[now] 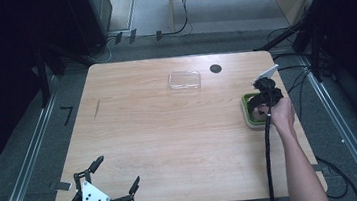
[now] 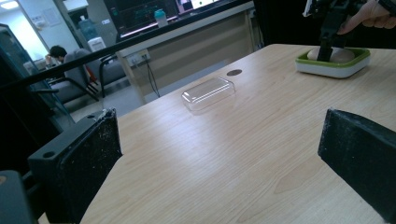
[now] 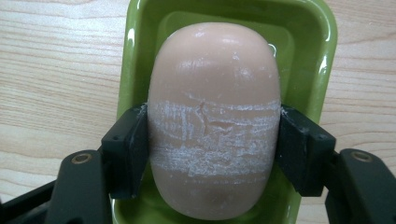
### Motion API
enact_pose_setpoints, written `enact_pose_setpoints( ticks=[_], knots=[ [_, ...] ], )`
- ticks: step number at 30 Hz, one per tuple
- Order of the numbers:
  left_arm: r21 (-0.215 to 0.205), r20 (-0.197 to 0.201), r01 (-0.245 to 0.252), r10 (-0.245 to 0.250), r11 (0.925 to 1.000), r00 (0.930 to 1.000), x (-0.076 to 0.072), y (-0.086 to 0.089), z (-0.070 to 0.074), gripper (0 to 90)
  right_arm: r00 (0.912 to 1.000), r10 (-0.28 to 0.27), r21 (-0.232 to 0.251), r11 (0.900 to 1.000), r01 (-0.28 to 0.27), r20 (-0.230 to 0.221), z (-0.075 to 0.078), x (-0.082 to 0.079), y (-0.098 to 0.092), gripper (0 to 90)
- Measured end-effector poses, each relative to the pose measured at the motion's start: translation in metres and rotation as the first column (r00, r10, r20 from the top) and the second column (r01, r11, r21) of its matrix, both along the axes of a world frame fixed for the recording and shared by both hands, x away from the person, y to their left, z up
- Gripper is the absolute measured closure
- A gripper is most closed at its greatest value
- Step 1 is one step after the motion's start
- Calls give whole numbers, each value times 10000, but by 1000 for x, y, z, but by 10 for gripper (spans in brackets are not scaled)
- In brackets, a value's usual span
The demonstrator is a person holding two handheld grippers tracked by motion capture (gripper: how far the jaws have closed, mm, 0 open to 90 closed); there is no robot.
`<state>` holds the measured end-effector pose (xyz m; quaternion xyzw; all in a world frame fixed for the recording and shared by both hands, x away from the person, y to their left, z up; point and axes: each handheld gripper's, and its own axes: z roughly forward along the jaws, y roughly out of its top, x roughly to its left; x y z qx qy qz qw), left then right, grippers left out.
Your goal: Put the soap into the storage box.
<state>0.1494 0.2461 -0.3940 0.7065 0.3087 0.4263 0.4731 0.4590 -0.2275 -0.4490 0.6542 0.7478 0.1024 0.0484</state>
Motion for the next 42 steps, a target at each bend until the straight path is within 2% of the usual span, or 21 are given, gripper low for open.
enact_pose_setpoints(
  ticks=[13, 23, 29, 33, 38, 42],
  knots=[
    [-14, -9, 5, -5, 10000, 10000, 0, 0, 0, 0, 9996, -295, -136, 9995, 295, -13, -2, 1, 1, 337],
    [-1, -9, 9, -9, 10000, 10000, 0, 0, 0, 0, 9997, -236, -183, 9996, 235, -45, 0, 1, 1, 327],
    [-5, 10, 22, -22, 10000, 10000, 0, 0, 0, 0, 9999, 35, -392, 9992, -29, 146, 11, -3, 1, 279],
    [34, 14, 58, -58, 10000, 10000, 1, -1, 0, 0, 9995, 304, -449, 9985, -299, 104, 18, -6, 2, 238],
    [64, 9, 69, -69, 10000, 10000, 1, -2, 0, 0, 9969, 779, -192, 9968, -777, 140, 27, -15, 2, 175],
    [52, 17, 65, -65, 10000, 10000, 1, -2, 0, 0, 9921, 1251, -209, 9920, -1248, 96, 35, -22, 6, 140]
  ],
)
